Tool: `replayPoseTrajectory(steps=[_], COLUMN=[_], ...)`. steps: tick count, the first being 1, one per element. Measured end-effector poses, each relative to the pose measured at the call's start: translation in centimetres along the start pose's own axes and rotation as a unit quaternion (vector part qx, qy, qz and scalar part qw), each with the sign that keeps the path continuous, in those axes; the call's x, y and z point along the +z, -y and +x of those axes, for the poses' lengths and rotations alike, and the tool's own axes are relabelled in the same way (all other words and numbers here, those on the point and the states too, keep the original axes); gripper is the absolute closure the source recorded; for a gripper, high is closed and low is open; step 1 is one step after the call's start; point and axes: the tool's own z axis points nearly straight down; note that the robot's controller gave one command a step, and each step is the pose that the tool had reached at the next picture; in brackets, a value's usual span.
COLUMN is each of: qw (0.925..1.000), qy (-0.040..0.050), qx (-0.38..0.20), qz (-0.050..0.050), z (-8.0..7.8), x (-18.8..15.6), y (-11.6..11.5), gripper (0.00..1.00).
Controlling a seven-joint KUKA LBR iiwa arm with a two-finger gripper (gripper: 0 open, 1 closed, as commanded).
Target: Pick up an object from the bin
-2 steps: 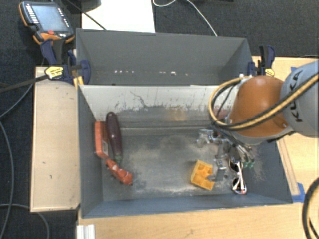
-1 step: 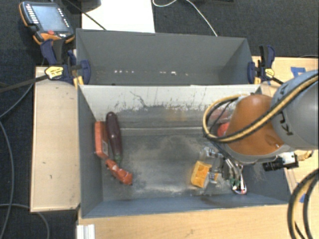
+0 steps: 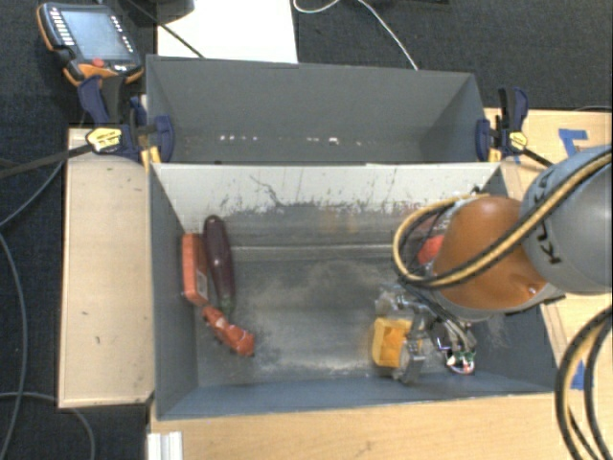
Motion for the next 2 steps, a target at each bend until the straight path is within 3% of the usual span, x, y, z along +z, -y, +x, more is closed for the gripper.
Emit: replayPoseTrajectory(steps=[1, 2], qw=[0.9724, 0.9725], qy=[-0.0085, -0.0085], qx=[0.233, 0.233], qz=[0.002, 0.002], z=[0.39, 0.39], x=[0.08, 0.08], y=[-1.91, -1.89], gripper=[1.0, 1.0])
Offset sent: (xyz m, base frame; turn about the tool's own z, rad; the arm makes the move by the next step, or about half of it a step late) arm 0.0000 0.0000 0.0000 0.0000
